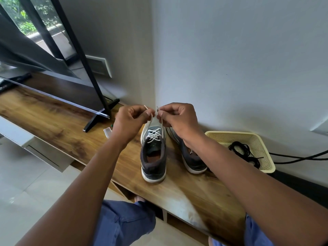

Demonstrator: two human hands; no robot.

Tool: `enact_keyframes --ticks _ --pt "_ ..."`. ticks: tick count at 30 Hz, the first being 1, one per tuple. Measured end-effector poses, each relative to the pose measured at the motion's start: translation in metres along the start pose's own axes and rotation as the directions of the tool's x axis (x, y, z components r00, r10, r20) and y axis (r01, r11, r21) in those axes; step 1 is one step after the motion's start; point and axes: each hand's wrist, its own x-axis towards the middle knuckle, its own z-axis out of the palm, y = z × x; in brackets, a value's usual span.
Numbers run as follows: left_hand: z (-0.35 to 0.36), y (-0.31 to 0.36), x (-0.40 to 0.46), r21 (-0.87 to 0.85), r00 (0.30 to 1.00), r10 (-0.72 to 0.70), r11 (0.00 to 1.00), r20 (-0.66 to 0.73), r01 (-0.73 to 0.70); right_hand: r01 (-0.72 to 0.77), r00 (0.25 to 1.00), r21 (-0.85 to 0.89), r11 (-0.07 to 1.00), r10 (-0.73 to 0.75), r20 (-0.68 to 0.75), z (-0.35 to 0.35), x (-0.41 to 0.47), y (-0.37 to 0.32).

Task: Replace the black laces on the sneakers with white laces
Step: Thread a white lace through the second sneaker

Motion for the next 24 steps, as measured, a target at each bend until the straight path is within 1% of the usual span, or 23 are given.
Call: enact_keyframes --ticks 3,7,12,15,19,21,24 --pt "0.004 0.002 0.0 -0.025 1.0 -0.017 1.0 -0.005 0.016 0.02 1.0 -0.042 0.999 -0.02 0.013 0.001 -0.001 -0.002" --pt "0.009 0.002 -0.002 -0.048 0.997 -0.051 0.998 -0.049 0.049 -0.009 0.999 0.004 1.0 0.008 0.04 0.004 -0.004 -0.004" --pt "0.011 0.004 0.002 -0.027 0.998 -0.056 0.998 -0.038 0.055 -0.027 1.0 -0.011 1.0 0.027 0.0 0.004 -0.001 -0.005" --pt "0.013 0.004 0.001 -0.039 0.998 -0.053 0.998 -0.023 0.052 -0.019 1.0 -0.073 0.997 0.017 -0.026 0.005 0.0 -0.003" --pt "0.017 0.003 -0.001 -0.107 0.995 -0.101 0.989 0.013 0.101 0.027 0.995 -0.193 0.981 -0.045 -0.087 0.007 -0.003 0.002" --pt "0.019 0.003 -0.003 -0.148 0.992 -0.126 0.981 0.028 0.129 0.068 0.989 -0.285 0.956 -0.102 -0.108 0.007 -0.005 0.003" --pt "0.022 0.005 -0.004 -0.196 0.99 -0.134 0.97 0.044 0.141 0.15 0.968 -0.362 0.92 -0.212 -0.136 0.007 -0.007 0.002"
